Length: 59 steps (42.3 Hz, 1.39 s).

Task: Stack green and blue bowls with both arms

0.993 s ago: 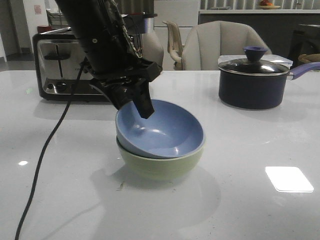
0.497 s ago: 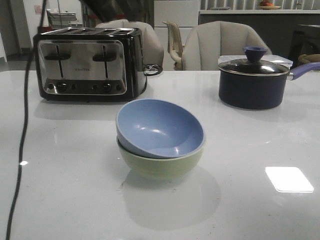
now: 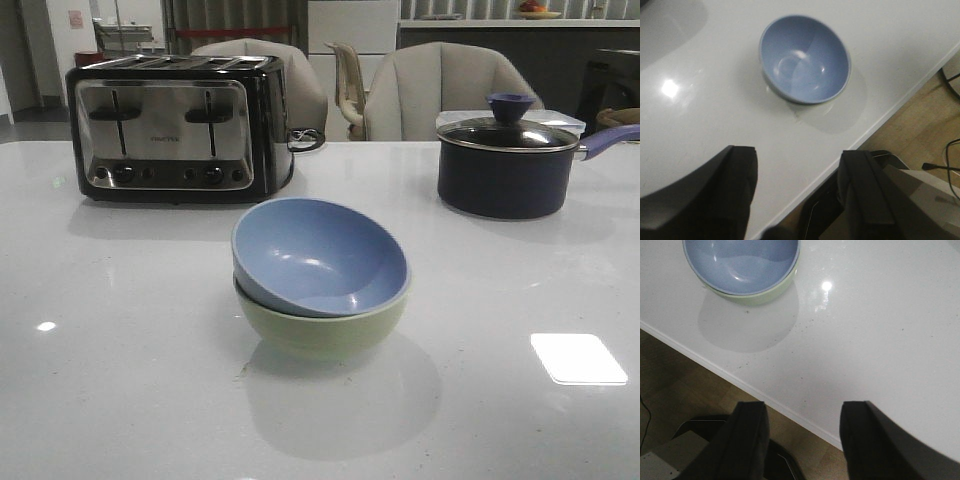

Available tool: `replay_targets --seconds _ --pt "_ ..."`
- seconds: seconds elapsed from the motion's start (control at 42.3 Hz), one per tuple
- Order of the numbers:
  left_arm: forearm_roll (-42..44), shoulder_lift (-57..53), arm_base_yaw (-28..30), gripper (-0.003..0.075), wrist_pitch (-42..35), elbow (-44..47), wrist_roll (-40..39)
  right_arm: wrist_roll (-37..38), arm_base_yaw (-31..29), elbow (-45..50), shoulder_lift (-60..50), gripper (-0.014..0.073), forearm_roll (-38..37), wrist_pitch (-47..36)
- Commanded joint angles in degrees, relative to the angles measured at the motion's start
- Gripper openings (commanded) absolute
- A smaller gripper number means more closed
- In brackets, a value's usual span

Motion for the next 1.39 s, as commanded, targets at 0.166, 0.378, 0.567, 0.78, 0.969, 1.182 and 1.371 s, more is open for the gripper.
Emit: replay_targets --seconds 0.166,0.378,0.567,0.78,0.969,1.182,1.371 --pt "4.6 -16.3 0.2 0.0309 -8.4 12.8 -6.9 0.3 -0.3 -1.5 -0.4 0.0444 -0.2 -3.3" --pt "3.2 -28.3 0.2 0.0309 -17.5 23.4 -7.2 0.2 -0.3 -1.5 -0.4 0.0444 -0.2 -3.2" --pt "1.7 -32.5 0.2 0.0309 -23.3 29.5 -7.2 0.2 -0.3 -1.5 -0.4 0.0444 -0.2 -3.3" --pt "1.7 -32.4 0.2 0.0248 -24.9 30.6 -7.2 0.2 -0.3 -1.5 -0.4 0.0293 -0.4 -3.2" --pt "1.7 -32.4 0.2 0.0097 -26.1 30.6 -7.2 0.2 -0.3 -1.5 -0.4 0.0091 -2.4 -3.2" --pt "1.7 -32.4 0.2 0.0099 -26.2 30.6 -7.2 0.2 -0.3 -1.5 -0.4 0.0042 -4.4 -3.3" --pt "1.7 -32.4 0.2 0.0099 -26.2 30.6 -7.2 0.2 -0.3 -1.5 -0.4 0.0042 -4.9 -3.2"
